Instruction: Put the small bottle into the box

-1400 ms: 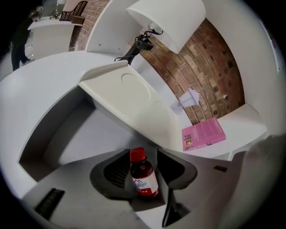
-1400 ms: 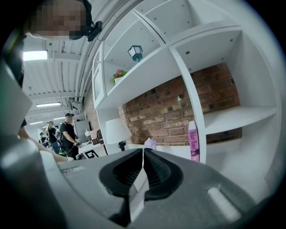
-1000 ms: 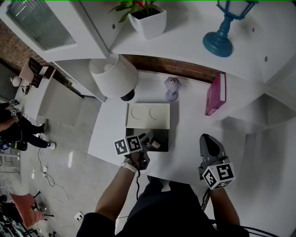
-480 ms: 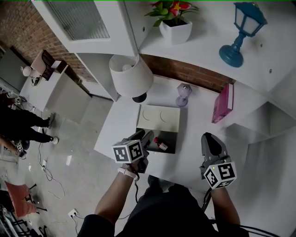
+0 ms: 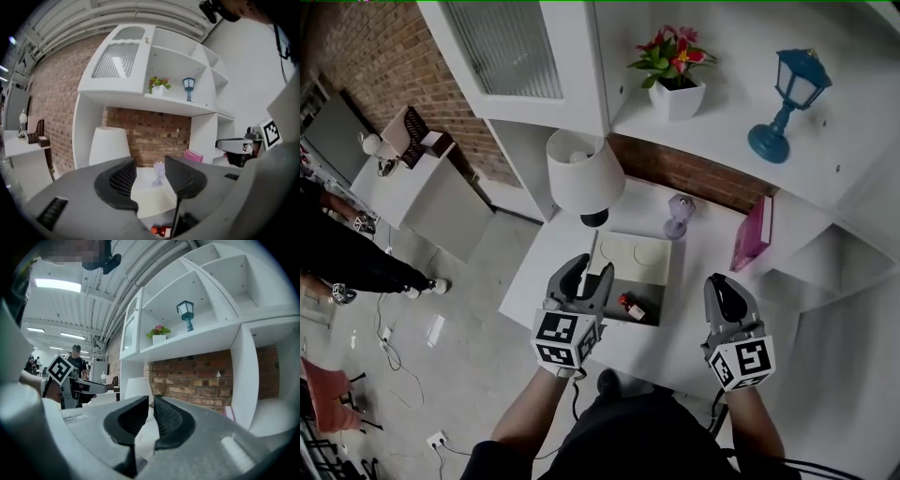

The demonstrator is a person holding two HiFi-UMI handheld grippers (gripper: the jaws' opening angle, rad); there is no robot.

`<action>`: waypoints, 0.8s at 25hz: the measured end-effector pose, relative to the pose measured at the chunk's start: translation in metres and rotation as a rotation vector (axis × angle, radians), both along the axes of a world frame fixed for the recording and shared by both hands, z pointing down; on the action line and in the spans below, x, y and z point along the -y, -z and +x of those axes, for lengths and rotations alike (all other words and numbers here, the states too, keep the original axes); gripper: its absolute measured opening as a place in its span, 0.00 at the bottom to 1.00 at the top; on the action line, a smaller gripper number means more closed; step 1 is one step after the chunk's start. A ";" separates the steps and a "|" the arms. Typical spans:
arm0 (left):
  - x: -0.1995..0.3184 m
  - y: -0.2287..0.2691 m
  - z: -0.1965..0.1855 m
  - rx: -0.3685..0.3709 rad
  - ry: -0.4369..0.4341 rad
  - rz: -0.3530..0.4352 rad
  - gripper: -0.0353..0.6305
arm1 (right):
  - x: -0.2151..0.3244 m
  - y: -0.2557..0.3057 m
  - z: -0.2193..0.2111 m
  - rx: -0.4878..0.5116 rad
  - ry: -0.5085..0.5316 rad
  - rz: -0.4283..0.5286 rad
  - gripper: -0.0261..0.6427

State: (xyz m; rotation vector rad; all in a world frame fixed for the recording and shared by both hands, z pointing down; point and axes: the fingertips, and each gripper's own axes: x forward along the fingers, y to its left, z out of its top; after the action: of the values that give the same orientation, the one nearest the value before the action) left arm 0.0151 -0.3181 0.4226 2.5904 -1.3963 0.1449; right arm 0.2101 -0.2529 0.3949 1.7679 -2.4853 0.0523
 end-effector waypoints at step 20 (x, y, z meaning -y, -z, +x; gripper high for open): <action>-0.021 0.081 0.004 -0.027 0.034 0.184 0.33 | -0.007 0.057 -0.009 -0.092 0.039 0.132 0.07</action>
State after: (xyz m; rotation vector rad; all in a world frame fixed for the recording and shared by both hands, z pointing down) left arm 0.0189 -0.2971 0.3421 2.7006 -1.5093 -0.0248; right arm 0.2011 -0.2458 0.3374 1.7261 -2.5089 -0.1949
